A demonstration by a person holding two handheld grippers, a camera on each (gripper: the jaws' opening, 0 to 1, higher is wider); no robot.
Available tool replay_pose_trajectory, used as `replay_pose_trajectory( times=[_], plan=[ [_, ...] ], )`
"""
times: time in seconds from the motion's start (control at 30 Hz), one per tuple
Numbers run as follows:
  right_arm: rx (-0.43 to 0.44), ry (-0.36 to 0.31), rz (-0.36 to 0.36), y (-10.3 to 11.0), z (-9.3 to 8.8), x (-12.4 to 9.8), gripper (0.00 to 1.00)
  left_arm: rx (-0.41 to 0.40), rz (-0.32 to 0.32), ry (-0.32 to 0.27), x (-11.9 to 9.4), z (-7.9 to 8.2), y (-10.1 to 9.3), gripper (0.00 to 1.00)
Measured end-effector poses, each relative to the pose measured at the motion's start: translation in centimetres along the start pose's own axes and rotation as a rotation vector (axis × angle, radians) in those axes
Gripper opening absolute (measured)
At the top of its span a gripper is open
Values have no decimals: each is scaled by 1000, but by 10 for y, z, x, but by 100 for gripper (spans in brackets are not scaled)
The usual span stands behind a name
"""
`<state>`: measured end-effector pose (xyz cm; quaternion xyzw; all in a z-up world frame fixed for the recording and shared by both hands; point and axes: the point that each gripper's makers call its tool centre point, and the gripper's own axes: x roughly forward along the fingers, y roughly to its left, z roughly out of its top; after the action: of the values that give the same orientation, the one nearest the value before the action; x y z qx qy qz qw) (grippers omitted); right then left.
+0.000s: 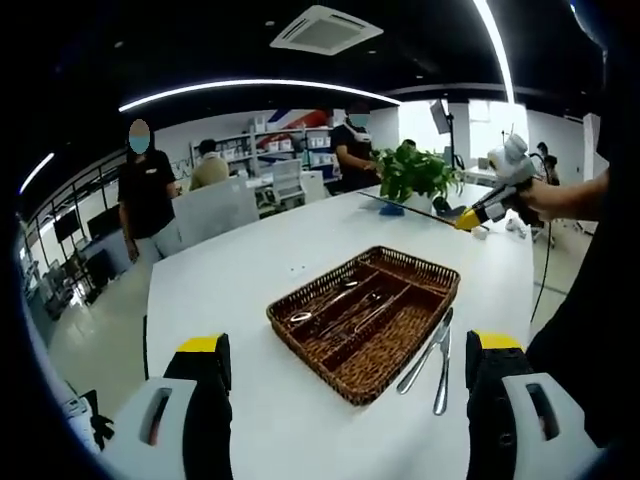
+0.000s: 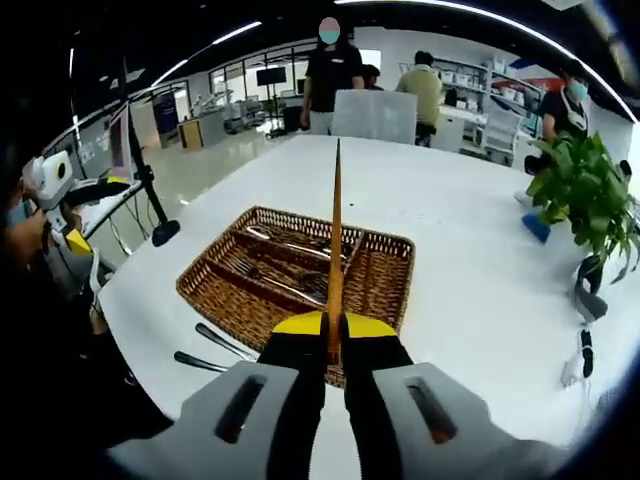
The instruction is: Arrange the knives, forks, and spoons in their matching storage slots by inserting each utensil handle-first until every utensil is classified and aligned in the correct compartment
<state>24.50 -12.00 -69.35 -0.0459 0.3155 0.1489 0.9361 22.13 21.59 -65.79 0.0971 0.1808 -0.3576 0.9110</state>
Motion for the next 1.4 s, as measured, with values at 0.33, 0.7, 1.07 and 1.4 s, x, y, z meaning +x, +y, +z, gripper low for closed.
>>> replay_pose_trajectory(
  times=[0.33,0.7,1.07,1.4],
  plan=[
    [88,12,-44,-19,1,-4,2,12,29,-25,-4,5,9,100],
    [101,11,-57,-21,5,-2,2,31,35,-24,-5,8,12,100],
    [110,19,-59,-21,8,5,3,32,21,-25,-4,9,8,100],
    [130,48,-69,-26,-1,18,2,42,20,-32,-4,9,13,100]
  ],
)
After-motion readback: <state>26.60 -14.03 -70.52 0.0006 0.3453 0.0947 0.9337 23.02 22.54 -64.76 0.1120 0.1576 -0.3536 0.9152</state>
